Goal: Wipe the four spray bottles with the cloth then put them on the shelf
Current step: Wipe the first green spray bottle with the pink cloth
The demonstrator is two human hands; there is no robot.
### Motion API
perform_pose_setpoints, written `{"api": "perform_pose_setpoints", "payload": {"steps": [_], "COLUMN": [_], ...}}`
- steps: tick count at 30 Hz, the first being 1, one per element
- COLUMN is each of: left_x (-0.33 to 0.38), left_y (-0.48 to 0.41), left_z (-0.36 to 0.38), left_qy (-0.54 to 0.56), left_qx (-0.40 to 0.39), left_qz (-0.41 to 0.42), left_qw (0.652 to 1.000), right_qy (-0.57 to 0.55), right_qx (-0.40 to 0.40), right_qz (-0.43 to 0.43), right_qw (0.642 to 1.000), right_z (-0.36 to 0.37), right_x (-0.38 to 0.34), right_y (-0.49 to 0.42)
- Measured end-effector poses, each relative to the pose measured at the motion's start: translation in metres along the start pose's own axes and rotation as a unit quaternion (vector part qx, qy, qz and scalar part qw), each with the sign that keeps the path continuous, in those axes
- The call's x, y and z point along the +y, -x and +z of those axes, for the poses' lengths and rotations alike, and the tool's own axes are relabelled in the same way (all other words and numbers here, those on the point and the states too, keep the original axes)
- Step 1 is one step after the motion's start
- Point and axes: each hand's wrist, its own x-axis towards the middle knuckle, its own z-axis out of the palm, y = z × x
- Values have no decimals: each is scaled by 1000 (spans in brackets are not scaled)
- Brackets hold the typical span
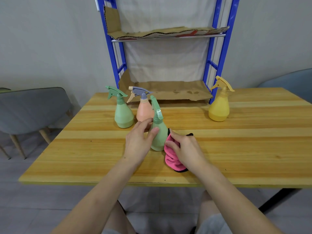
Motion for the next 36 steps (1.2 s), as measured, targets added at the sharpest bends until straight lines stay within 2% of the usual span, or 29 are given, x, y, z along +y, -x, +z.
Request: {"api": "perform_pose_setpoints", "payload": {"steps": [5, 9, 12, 18, 26, 32, 36], "left_x": [-3, -7, -8, -2, -2, -3, -2], "left_y": [0, -4, -3, 0, -1, -5, -6], "left_z": [-2, -7, -5, 1, 5, 1, 2], "left_qy": [16, -10, 23, 83, 16, 6, 17], "left_qx": [-20, -49, -61, -65, -40, -57, -62], "left_qz": [0, 15, 1, -16, 6, 9, 13], "left_qw": [1000, 999, 998, 994, 999, 998, 998], "right_qy": [-18, 1, 8, -29, 2, -15, -7], "right_qx": [40, -6, -14, 46, -10, 24, 26], "right_qz": [-48, -32, -16, -44, 25, -22, -11], "right_qw": [998, 999, 1000, 998, 1000, 999, 1000], "right_z": [-5, -2, -1, -5, -2, -5, -4], "right_x": [-23, -10, -3, -28, 2, -20, -22], "right_y": [-16, -5, 0, -11, 6, -3, -3]}}
